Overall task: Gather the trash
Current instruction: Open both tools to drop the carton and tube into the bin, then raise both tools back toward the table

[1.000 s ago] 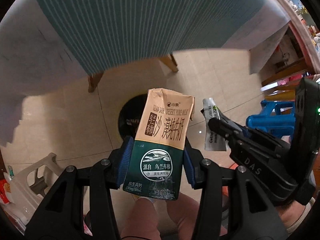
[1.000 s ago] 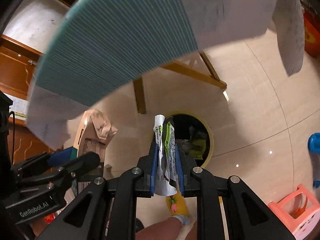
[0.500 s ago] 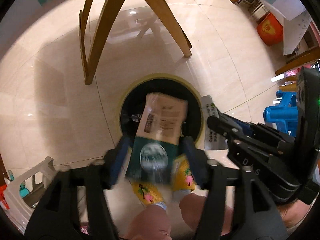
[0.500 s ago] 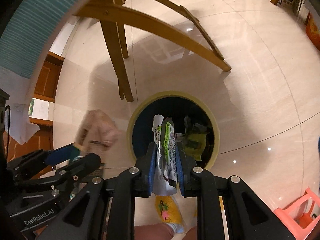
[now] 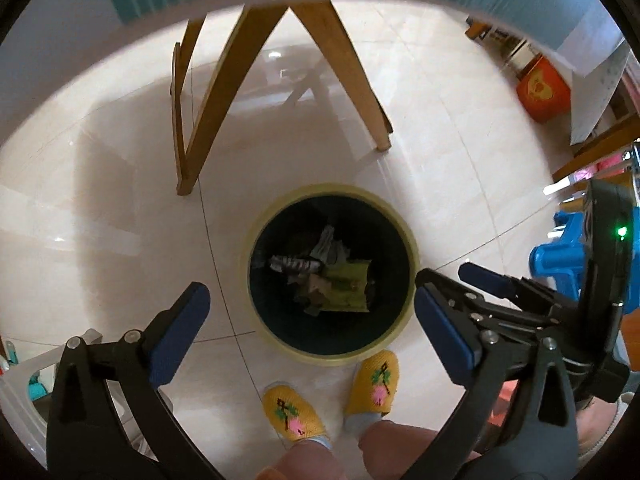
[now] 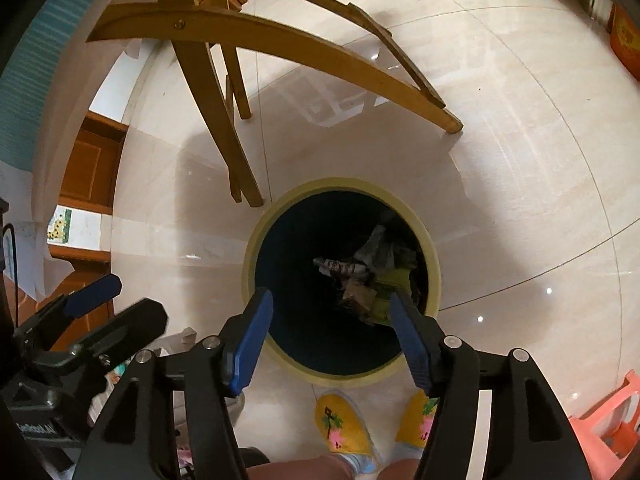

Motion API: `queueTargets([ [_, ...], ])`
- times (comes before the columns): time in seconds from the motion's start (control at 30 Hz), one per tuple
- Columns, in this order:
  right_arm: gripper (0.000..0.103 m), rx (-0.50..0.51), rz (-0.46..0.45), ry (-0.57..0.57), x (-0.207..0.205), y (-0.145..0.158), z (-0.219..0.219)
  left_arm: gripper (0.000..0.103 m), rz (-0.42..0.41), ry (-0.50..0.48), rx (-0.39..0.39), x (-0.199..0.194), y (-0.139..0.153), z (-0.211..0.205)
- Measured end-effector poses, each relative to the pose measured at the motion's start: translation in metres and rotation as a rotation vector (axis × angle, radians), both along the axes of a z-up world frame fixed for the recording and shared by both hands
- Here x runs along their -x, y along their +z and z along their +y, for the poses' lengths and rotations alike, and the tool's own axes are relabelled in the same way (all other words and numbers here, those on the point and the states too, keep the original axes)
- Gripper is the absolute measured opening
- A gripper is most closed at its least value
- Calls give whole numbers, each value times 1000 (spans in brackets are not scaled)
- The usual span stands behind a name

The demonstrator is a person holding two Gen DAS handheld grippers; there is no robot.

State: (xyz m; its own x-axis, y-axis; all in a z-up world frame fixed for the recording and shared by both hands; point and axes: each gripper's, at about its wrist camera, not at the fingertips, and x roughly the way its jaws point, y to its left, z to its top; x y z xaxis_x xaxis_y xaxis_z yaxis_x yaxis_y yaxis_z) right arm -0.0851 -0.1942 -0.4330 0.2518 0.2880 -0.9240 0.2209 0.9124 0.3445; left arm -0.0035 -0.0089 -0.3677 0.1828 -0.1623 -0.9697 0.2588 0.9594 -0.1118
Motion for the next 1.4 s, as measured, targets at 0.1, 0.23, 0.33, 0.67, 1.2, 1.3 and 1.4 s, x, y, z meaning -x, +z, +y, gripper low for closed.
queueTargets([
  [0.1, 70, 4, -10, -7, 1, 14, -3, 101, 1, 12, 15, 3, 13, 4],
  [0.23, 70, 4, -17, -16, 5, 44, -3, 101, -7, 16, 26, 10, 46, 9],
  [0.33, 71, 9, -24, -18, 10, 78, -2, 101, -9, 7, 24, 18, 83, 13],
  [0.67, 77, 28, -81, 26, 28, 238, 15, 97, -90, 44, -18, 35, 251, 34],
  [1.2, 82, 20, -401, 141, 22, 504, 28, 97, -320, 114, 73, 37, 475, 31],
  [1.3, 83, 14, -443, 171, 9, 530, 27, 97, -346, 146, 114, 31, 501, 30],
  [1.4, 83, 23, -470, 210, -5, 550, 30, 97, -352, 162, 138, 26, 517, 26],
])
